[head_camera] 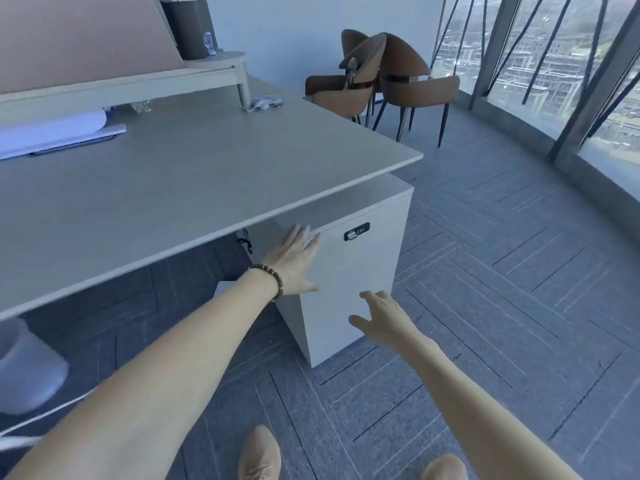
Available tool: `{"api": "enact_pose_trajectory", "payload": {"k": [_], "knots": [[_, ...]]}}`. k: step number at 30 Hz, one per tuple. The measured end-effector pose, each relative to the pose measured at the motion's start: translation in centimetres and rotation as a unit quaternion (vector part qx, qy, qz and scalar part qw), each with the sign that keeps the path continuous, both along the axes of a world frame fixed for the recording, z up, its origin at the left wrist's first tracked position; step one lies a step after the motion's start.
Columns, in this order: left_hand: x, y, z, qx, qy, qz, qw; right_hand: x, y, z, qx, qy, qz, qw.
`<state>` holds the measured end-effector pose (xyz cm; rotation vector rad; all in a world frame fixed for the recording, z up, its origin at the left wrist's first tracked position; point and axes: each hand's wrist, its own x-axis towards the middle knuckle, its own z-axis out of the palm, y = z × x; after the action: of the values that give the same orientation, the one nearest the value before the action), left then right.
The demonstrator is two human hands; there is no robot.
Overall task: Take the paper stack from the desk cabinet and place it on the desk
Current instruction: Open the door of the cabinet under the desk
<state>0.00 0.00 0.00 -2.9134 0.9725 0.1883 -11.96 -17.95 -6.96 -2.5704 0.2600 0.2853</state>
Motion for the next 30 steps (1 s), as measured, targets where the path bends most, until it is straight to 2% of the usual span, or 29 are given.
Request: {"api": "enact_pose_trajectory", "payload": {"k": [3,6,10,13,20,25,30], "knots": [[3.3,-1.3,-1.0,0.003,-0.072,-0.023,0.997,3.4,0.5,-2.9,0.018,0.009,-0.004,1.000],[6.4,-2.5,-1.4,-0.048,-0.093,-0.027,0.994,6.6,1.2,-6.1,0.042,0.022,-0.011,0.999],[9.2,-2.6,-2.6,-0.043,-0.142,-0.040,0.988,10.1,1.8,-10.3,0.087,-0.013,-0.065,0.994],[9.6,-2.6,-3.2,-0.041,-0.149,-0.054,0.986,11.3,2.7,-12.3,0.129,-0.066,-0.107,0.984],[9.8,-2.7,-3.3,-0.038,-0.152,-0.054,0.986,13.1,6.9,-14.8,0.207,-0.090,-0.161,0.961],[9.8,-2.7,-3.2,-0.041,-0.152,-0.052,0.986,14.3,8.7,-15.3,0.208,-0.119,-0.222,0.945],[9.7,-2.8,-3.3,-0.037,-0.153,-0.051,0.986,14.0,8.7,-15.8,0.179,-0.142,-0.223,0.948]]}}
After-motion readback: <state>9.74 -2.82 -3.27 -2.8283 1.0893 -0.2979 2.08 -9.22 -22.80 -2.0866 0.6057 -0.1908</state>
